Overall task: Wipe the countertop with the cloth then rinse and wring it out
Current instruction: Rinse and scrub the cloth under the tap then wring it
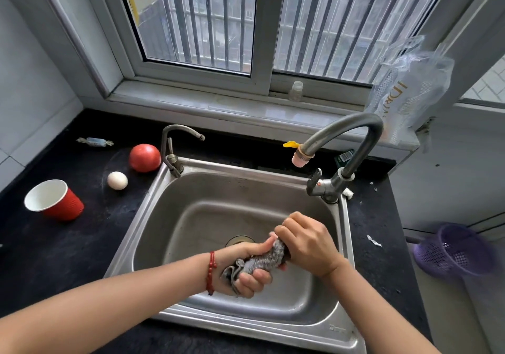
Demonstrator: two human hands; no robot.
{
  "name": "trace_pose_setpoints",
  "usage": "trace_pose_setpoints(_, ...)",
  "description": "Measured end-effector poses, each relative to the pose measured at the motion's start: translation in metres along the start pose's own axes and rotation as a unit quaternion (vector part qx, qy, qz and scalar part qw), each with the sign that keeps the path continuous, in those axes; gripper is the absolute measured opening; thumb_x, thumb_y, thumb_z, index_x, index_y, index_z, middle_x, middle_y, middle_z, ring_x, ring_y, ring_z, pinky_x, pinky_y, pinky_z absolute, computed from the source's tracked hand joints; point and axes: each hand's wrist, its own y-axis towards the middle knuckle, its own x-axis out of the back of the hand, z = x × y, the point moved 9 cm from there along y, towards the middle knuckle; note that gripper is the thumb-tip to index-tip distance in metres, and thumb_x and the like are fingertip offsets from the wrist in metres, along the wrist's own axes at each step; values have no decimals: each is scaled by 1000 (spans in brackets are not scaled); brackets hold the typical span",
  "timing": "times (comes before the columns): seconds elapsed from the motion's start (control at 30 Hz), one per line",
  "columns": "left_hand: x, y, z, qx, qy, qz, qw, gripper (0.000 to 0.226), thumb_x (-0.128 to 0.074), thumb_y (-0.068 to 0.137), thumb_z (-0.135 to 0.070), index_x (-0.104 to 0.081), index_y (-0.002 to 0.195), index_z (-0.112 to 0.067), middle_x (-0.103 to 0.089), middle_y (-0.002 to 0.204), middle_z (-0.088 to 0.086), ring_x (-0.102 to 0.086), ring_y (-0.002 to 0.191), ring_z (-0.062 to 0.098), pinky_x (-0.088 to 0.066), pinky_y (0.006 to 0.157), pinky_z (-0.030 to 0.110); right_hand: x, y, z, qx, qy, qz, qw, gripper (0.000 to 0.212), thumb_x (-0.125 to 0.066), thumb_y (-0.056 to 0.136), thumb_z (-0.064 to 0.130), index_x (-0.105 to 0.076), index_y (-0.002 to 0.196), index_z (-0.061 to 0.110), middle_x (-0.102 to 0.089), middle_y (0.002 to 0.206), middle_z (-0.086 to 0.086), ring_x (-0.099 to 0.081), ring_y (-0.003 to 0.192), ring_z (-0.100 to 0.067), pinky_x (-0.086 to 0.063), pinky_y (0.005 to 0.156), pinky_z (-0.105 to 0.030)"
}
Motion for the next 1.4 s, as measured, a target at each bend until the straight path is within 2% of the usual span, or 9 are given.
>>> trace_pose_setpoints(0.13,-5,-12,-24,-23,85,-24,996,40,-74,67,-42,-57,94,-19,-50,53,-10,-42,36,-1,-35,34,9,6,13,-6,52,-43,39,997,25,-69,73,25,-55,89,14,-54,59,0,-50,50,-18,-41,37,-27)
trace_pose_setpoints(0.2,4,-13,-34,-34,202,-123,971,22,-71,71,-21,-52,80,-16,-47,46,-9,-40,32,3,-32,35,9,4,14,-3,67,-70,56,994,14,-60,77,22,-56,88,15,-53,56,1,-46,45,-16,-36,34,-26)
trace_pose_setpoints(0.33,43,-17,-49,-29,450,-381,807,31,-74,71,-18,-45,58,-17,-47,47,1,-44,32,14,-32,35,17,-34,4,3,51,-94,181,978,8,-50,65,16,-49,58,18,-47,46,3,-44,33,-15,-26,30,-18)
trace_pose_setpoints(0.43,59,-14,-64,-11,611,-450,651,16,-59,76,-25,-60,73,-10,-66,76,15,-64,77,32,-40,59,25,-80,-10,-7,-14,-91,364,927,23,-71,39,25,-52,51,20,-52,40,1,-49,28,-15,-24,32,-13)
trace_pose_setpoints(0.53,70,-4,-74,5,677,-451,582,27,-48,81,-29,-62,89,-7,-68,100,17,-61,96,37,-47,75,33,-93,-14,-19,-98,-27,445,890,23,-69,64,19,-60,82,8,-71,77,-12,-68,69,-32,-34,52,-27)
trace_pose_setpoints(0.63,74,7,-83,28,731,-434,525,30,-45,86,-32,-60,99,-11,-67,107,17,-61,99,37,-48,78,36,-105,-32,-34,-215,24,505,836,24,-48,82,11,-56,104,6,-65,109,-18,-60,100,-40,-42,71,-36)
trace_pose_setpoints(0.97,50,29,-101,48,866,-333,370,28,-40,92,-24,-44,113,-6,-65,107,18,-63,94,38,-38,66,36,-108,-59,-51,-418,170,477,754,6,-51,73,7,-55,69,10,-64,81,-19,-61,79,-35,-44,62,-29)
trace_pose_setpoints(1.13,49,34,-97,68,890,-296,341,27,-42,90,-22,-50,111,-6,-65,109,17,-63,97,37,-39,68,34,-112,-71,-49,-453,233,460,727,10,-53,69,7,-61,69,1,-58,68,-10,-56,66,-26,-42,57,-30)
trace_pose_setpoints(1.4,43,37,-93,68,916,-253,302,27,-41,91,-21,-51,110,-5,-67,106,15,-64,93,35,-40,65,35,-108,-85,-40,-528,317,433,658,26,-53,60,4,-43,39,17,-39,39,4,-36,42,-16,-29,41,-21)
